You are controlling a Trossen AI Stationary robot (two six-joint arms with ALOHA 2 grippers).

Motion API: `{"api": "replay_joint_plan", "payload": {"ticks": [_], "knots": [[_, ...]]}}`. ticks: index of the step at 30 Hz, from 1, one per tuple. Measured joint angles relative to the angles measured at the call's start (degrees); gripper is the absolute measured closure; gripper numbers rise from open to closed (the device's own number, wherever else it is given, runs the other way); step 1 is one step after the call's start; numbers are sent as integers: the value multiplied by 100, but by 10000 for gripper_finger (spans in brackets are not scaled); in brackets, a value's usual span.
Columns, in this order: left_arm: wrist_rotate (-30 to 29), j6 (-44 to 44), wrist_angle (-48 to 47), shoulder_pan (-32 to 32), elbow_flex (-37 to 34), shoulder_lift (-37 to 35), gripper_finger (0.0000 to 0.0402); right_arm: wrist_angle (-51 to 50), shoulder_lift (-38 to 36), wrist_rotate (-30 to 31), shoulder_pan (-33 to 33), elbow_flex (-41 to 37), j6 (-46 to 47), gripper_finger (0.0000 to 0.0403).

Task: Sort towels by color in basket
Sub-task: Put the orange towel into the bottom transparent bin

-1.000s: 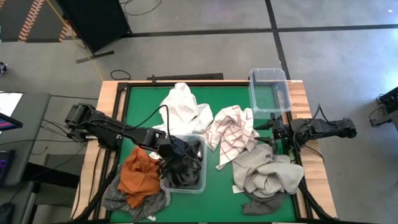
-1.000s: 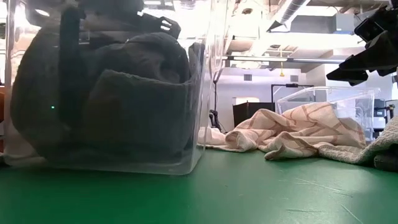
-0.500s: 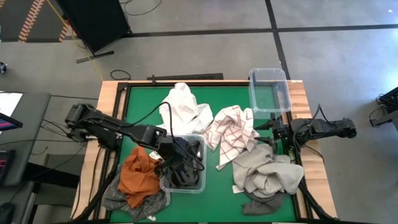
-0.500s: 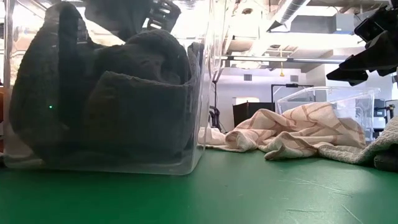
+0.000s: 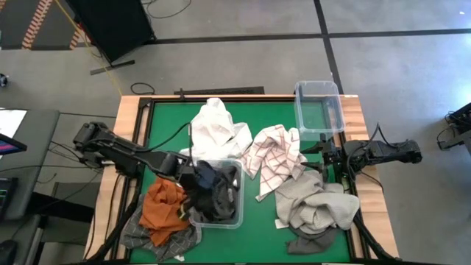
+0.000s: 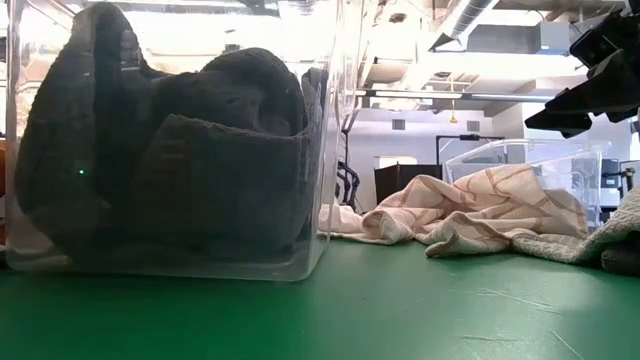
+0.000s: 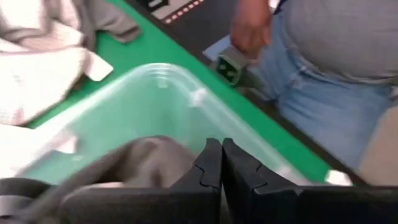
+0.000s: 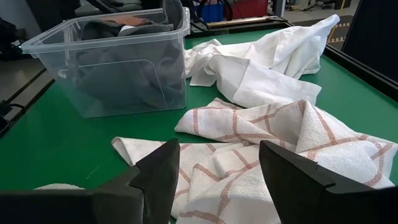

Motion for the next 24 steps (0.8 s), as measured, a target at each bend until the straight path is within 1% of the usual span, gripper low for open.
{"api": "replay_joint_plan", "payload": {"ticks": [3, 6, 7, 9, 11, 14, 17, 21, 24], "knots": [[-206, -273, -272, -315, 0, -212, 401, -2, 0, -1, 0, 0, 2, 154], [-679, -593, -485, -724, 3, -378, 401, -1, -1, -1, 0, -1, 0, 154], [-974, -733, -552, -881, 4, -390, 401, -2, -2, 0, 0, 0, 2, 154], [-1806, -994, -672, -1226, 4, -355, 399, -2, 0, -1, 0, -2, 1, 154], [-2454, -1135, -820, -1534, 4, -274, 389, -1, -2, 0, 0, 0, 2, 154], [-2929, -1239, -829, -1899, 2, -247, 357, -2, 0, -1, 0, -1, 0, 154], [-3329, -1410, -718, -2097, 2, -262, 312, -2, 0, 0, 0, 0, 0, 154], [-3453, -1651, -787, -2239, 2, -260, 250, -2, 0, -2, 0, 0, 0, 154], [-3447, -1776, -735, -2257, -59, -260, 215, -1, -1, -1, 0, 0, 2, 154]]}}
